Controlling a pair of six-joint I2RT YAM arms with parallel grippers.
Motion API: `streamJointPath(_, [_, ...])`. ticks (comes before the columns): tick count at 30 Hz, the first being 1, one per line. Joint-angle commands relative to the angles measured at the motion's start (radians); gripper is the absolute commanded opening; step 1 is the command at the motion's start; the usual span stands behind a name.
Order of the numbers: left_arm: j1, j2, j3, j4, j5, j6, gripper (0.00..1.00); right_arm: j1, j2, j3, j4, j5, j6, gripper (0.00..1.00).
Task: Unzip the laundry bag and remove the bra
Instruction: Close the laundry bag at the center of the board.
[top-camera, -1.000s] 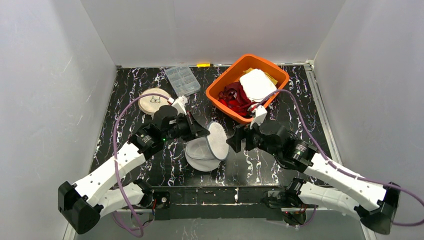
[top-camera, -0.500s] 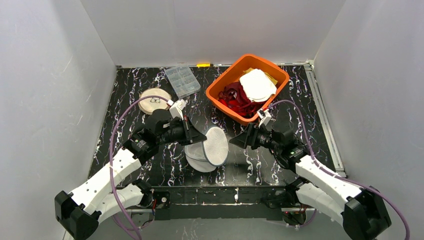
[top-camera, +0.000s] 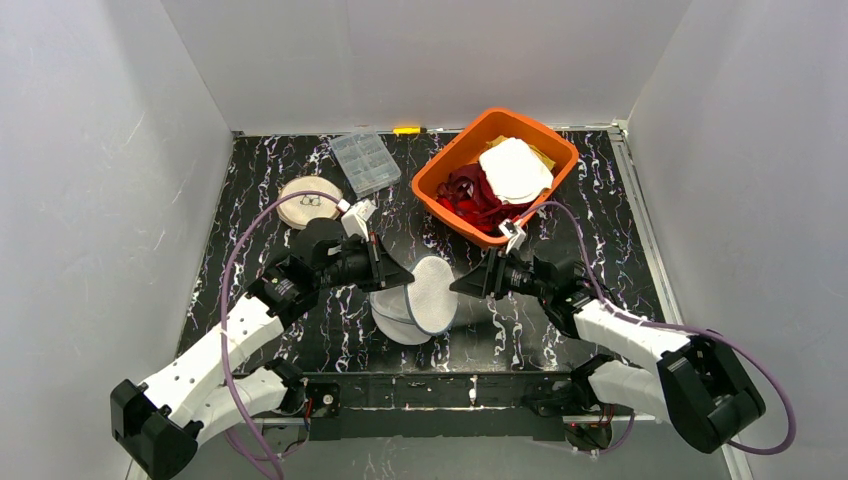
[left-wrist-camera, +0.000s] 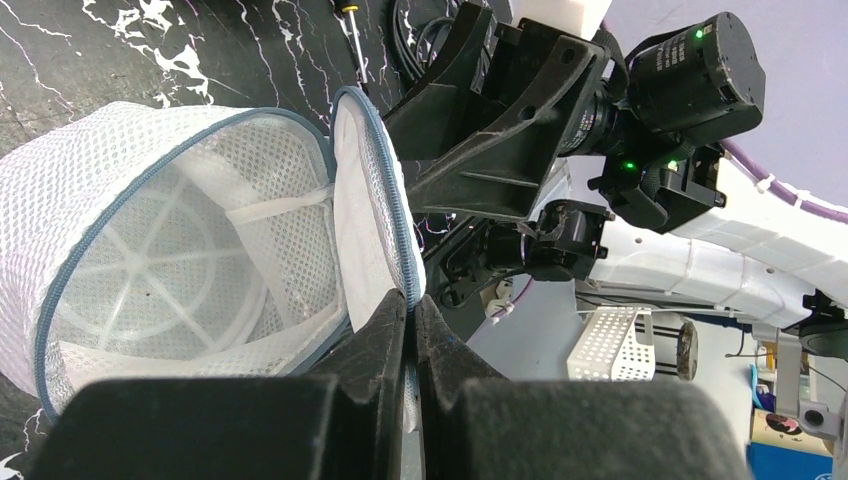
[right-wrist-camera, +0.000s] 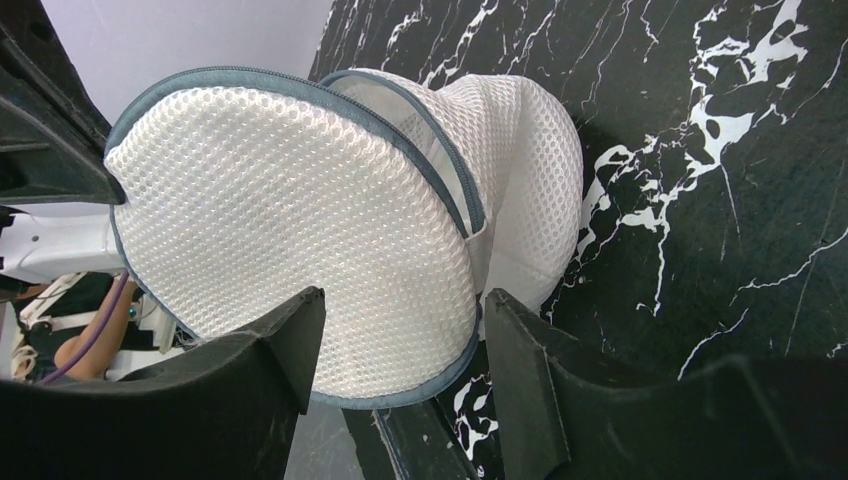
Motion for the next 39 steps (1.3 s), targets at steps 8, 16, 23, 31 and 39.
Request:
streamJointPath(8, [0.007, 0.012, 0.043, -0.032, 0.011, 0.035, 0.00, -0.001, 0.080, -0.001, 0.057, -0.064, -0.014, 0.54])
streamJointPath(16, [0.008, 0.012, 0.043, -0.036, 0.005, 0.042, 0.00, 0.014, 0.127, -0.004, 0.054, -0.076, -0.023, 0.53])
streamJointPath(23, [0.009, 0.012, 0.056, -0.085, -0.040, 0.071, 0.00, 0.021, 0.068, 0.043, -0.051, -0.045, -0.053, 0.20])
streamJointPath(31, [0.011, 0.006, 0.053, -0.250, -0.316, 0.114, 0.00, 0.021, 0.004, 0.218, -0.508, 0.059, -0.210, 0.01])
streamJointPath(39, [0.011, 0.067, 0.048, -0.230, -0.520, 0.150, 0.00, 0.021, 0.013, 0.330, -0.780, 0.116, -0.286, 0.01])
